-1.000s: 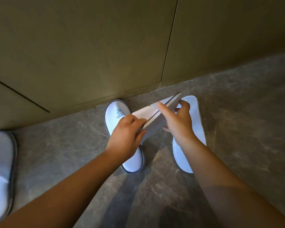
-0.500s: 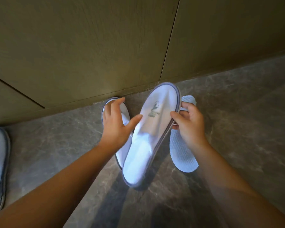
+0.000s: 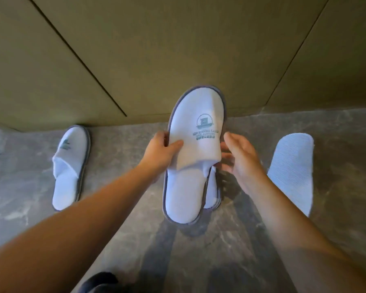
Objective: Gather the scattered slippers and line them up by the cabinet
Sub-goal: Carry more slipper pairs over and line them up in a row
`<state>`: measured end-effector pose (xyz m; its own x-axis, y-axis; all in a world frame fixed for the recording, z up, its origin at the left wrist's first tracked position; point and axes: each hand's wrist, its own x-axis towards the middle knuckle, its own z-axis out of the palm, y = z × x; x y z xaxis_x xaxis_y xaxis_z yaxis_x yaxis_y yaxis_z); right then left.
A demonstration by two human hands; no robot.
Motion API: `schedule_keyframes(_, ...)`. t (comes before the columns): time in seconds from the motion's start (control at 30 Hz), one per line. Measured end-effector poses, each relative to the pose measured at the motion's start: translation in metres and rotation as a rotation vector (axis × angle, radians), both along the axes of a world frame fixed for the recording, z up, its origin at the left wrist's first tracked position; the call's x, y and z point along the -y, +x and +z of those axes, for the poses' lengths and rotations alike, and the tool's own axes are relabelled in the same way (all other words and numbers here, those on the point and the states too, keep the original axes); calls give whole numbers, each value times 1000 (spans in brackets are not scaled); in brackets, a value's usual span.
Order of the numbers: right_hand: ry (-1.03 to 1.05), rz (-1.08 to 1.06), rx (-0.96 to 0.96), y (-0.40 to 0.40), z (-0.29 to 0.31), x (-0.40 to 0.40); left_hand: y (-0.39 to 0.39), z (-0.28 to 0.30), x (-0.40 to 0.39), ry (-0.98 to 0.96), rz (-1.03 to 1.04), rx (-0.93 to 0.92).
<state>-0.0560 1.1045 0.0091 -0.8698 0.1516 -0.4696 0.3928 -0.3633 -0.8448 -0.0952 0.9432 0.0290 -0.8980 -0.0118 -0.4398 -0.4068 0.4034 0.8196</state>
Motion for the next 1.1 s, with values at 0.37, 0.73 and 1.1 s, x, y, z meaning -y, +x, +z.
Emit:
schedule_keyframes(0.37, 405, 205, -15, -36, -40, 118, -4, -56, 127, 215, -7, 230)
schedule_keyframes(0.73, 644, 85, 207, 5, -81, 129, -17, -122, 143, 198, 144, 247)
schedule_keyframes(1.1, 515, 87, 267, 3, -61, 163, -14, -106, 131, 450, 98, 303)
